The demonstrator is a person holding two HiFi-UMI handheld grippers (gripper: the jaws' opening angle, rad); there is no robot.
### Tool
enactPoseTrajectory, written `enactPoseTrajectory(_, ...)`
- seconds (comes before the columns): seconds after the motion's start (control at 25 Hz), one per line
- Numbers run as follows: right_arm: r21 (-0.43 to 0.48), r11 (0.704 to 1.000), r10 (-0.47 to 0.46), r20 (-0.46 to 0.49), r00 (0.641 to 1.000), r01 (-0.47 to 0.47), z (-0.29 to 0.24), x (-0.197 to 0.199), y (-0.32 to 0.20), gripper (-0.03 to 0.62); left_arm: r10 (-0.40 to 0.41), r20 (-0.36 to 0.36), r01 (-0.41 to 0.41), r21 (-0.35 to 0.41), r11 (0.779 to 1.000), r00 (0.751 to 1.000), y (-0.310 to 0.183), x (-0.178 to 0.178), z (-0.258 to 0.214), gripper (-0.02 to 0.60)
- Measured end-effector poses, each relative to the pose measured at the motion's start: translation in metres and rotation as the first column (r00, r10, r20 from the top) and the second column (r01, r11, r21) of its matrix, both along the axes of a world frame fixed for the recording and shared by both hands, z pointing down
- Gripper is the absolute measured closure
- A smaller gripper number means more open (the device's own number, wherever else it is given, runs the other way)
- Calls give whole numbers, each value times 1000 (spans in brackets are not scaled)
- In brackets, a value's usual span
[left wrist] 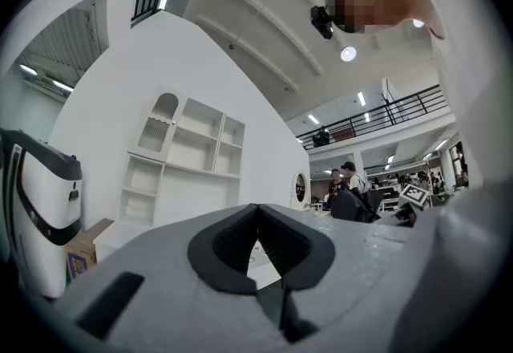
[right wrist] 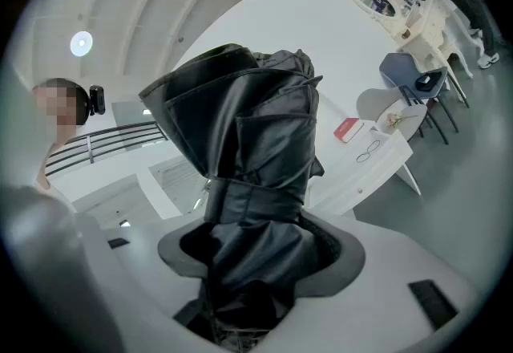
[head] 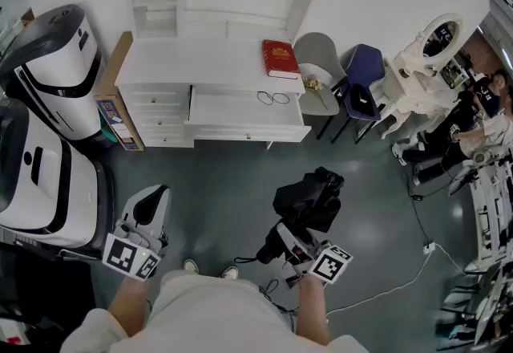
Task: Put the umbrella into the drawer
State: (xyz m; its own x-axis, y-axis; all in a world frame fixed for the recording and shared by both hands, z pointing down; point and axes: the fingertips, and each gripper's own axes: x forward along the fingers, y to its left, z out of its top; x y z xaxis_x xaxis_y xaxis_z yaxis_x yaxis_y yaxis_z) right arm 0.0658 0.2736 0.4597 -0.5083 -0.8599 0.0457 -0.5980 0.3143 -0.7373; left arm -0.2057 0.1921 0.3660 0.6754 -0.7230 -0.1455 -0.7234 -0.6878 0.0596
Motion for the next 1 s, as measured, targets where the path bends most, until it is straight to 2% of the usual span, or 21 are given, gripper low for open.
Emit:
enactPoseTrajectory(0.52, 5, 1000, -3, -25, 1000, 3, -4, 10, -5, 333, -11, 7, 11, -6, 1000, 1000, 0, 8, 2, 567)
enactPoseTrajectory(0.76, 34, 999, -22, -73, 997, 25, -14, 13, -4, 329, -15, 8, 15, 0, 1000, 1000, 1, 18, -2, 567)
enactPoseTrajectory(1.0, 50, 998, -38, -79, 996, 42, -17, 24, -5, 329, -47, 19, 47, -10, 999, 999, 10, 24, 2, 568)
